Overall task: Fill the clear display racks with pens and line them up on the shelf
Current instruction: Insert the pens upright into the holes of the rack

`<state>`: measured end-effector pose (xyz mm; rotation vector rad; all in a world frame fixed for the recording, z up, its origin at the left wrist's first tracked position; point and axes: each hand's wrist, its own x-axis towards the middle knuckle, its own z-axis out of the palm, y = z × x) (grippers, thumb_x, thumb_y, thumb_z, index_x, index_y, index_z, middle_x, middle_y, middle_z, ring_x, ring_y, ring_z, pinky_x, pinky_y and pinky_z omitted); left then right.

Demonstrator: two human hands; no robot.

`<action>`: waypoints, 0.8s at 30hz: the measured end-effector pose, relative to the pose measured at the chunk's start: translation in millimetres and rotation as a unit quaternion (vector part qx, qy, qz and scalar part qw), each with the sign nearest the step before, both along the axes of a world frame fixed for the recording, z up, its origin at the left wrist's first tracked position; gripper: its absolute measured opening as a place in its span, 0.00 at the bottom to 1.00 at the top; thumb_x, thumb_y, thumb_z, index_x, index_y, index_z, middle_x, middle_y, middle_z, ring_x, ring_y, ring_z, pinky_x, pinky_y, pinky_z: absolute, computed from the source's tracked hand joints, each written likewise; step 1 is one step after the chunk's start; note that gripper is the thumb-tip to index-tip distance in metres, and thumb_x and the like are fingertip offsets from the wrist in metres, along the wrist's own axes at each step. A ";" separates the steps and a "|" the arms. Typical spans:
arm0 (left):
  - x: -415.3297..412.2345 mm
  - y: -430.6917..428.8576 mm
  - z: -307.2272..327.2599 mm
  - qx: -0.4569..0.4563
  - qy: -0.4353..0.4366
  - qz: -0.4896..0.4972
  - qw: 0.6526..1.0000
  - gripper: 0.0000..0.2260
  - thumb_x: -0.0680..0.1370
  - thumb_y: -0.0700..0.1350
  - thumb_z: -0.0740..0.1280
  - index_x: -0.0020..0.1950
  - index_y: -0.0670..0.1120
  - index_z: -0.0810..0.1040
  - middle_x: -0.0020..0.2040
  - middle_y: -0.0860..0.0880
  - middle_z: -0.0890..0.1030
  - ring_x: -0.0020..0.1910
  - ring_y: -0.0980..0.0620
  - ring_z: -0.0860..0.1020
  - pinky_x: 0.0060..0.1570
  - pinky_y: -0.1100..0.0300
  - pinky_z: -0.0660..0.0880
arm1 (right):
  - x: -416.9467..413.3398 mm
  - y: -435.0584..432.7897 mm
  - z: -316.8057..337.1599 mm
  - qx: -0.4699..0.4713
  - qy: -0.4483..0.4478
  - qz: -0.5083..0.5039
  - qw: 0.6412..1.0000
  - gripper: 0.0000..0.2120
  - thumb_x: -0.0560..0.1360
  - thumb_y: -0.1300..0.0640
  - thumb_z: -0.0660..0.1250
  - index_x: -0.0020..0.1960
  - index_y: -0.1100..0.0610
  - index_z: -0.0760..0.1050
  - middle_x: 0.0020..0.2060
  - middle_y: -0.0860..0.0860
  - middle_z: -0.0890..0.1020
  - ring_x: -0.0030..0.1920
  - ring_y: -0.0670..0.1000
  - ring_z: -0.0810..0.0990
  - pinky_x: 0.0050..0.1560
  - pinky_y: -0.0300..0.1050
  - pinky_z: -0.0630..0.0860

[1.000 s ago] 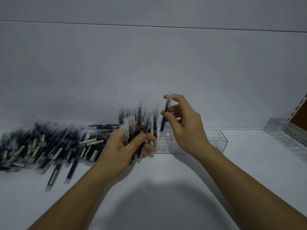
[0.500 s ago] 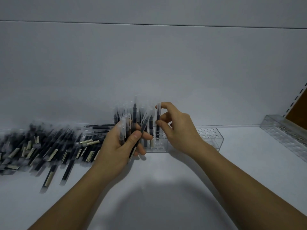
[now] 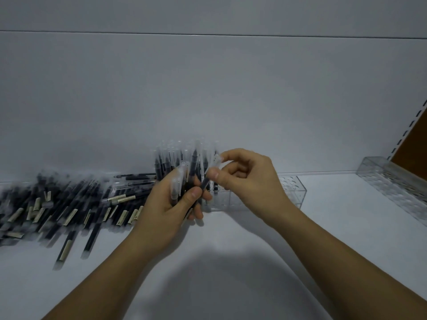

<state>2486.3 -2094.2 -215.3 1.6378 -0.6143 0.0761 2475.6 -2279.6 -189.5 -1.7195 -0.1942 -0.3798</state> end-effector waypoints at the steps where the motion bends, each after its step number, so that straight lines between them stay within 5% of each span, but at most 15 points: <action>1: -0.1 -0.6 -0.6 0.000 -0.003 0.000 1.000 0.06 0.78 0.43 0.64 0.51 0.41 0.75 0.43 0.44 0.84 0.32 0.46 0.80 0.34 0.46 0.79 | 0.2 0.7 -0.7 0.004 0.004 0.009 1.000 0.12 0.69 0.54 0.80 0.48 0.57 0.84 0.35 0.57 0.85 0.36 0.51 0.82 0.46 0.51 0.82; 7: -1.4 -4.6 -2.3 -0.015 -0.004 0.030 0.999 0.09 0.78 0.41 0.65 0.54 0.39 0.79 0.36 0.44 0.84 0.31 0.53 0.82 0.30 0.64 0.76 | 0.4 -4.7 2.3 0.021 0.009 0.019 1.000 0.04 0.73 0.64 0.77 0.45 0.64 0.84 0.34 0.56 0.83 0.34 0.46 0.79 0.35 0.33 0.74; 17: -1.4 -6.0 -2.8 -0.056 0.023 0.073 0.996 0.11 0.75 0.46 0.65 0.56 0.49 0.80 0.33 0.40 0.82 0.28 0.54 0.79 0.26 0.66 0.73 | 5.6 -37.4 20.6 0.118 -0.019 -0.071 0.990 0.12 0.79 0.67 0.67 0.59 0.57 0.81 0.44 0.55 0.85 0.43 0.51 0.86 0.45 0.43 0.82; 21: 0.8 -5.4 -4.2 -0.051 0.018 0.076 0.996 0.06 0.79 0.41 0.65 0.50 0.38 0.78 0.35 0.43 0.83 0.29 0.49 0.81 0.30 0.65 0.76 | 6.4 -44.3 22.9 0.110 -0.076 -0.122 0.983 0.15 0.78 0.70 0.68 0.62 0.59 0.79 0.40 0.55 0.84 0.41 0.49 0.86 0.44 0.41 0.82; 24: -1.2 -7.0 -5.9 -0.097 0.044 0.050 0.993 0.03 0.81 0.36 0.64 0.53 0.41 0.72 0.38 0.39 0.82 0.28 0.46 0.77 0.30 0.62 0.76 | 5.7 -45.3 22.0 0.094 -0.113 -0.144 0.978 0.15 0.78 0.69 0.69 0.62 0.59 0.77 0.42 0.57 0.84 0.43 0.53 0.87 0.45 0.40 0.82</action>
